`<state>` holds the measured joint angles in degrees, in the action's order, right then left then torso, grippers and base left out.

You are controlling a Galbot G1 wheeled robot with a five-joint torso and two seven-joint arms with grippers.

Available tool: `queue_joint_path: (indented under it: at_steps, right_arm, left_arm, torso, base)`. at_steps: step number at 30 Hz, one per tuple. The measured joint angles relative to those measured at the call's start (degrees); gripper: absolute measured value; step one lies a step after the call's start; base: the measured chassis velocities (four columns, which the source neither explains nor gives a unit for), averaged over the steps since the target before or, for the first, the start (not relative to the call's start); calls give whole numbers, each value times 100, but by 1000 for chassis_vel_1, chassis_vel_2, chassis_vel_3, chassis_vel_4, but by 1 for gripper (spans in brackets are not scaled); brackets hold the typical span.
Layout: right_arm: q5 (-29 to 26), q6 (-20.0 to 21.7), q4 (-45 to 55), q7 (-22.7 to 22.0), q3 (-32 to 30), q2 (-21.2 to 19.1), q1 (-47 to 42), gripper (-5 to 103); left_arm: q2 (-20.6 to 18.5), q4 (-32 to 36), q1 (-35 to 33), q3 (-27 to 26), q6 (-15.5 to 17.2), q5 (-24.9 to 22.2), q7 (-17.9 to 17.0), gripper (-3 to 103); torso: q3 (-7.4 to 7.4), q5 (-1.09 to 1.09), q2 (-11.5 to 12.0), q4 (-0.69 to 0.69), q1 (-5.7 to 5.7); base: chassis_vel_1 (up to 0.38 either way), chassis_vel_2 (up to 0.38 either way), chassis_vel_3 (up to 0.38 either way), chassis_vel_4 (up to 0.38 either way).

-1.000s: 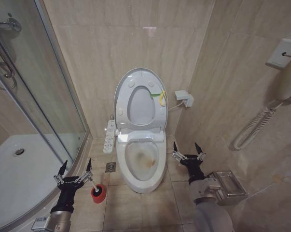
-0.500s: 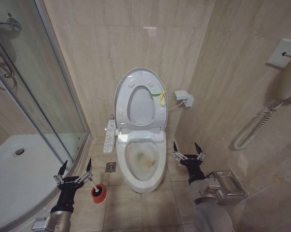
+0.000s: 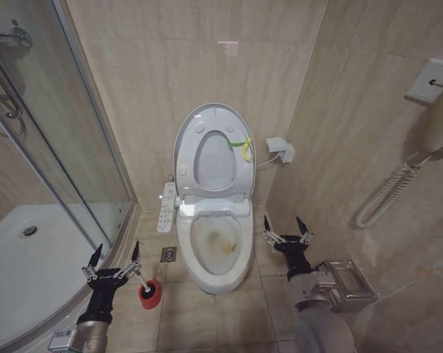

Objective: Open the toilet lid, clean the toilet bowl with a toilet brush, close the toilet lid, and flush.

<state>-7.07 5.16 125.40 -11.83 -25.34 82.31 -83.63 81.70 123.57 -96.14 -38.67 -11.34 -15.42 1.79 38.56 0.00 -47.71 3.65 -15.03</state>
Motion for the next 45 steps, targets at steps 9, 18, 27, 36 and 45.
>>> queue_joint_path:
  at_steps: [9,18,27,36,45]
  right_arm:
    - [0,0,0,0,0,0,0,100]
    - [0,0,0,0,0,0,0,100]
    - [0,0,0,0,0,0,0,100]
    - [0,0,0,0,0,0,0,100]
    - [0,0,0,0,0,0,0,100]
  left_arm:
    - [0,0,0,0,0,0,0,100]
    - [0,0,0,0,0,0,0,100]
    - [0,0,0,0,0,0,0,100]
    - [0,0,0,0,0,0,0,100]
    - [0,0,0,0,0,0,0,100]
  torso:
    - [0,0,0,0,0]
    - [0,0,0,0,0]
    - [0,0,0,0,0]
    - [0,0,0,0,0]
    - [0,0,0,0,0]
  base:
    - [0,0,0,0]
    - [0,0,0,0]
    - [0,0,0,0]
    - [0,0,0,0]
    - [0,0,0,0]
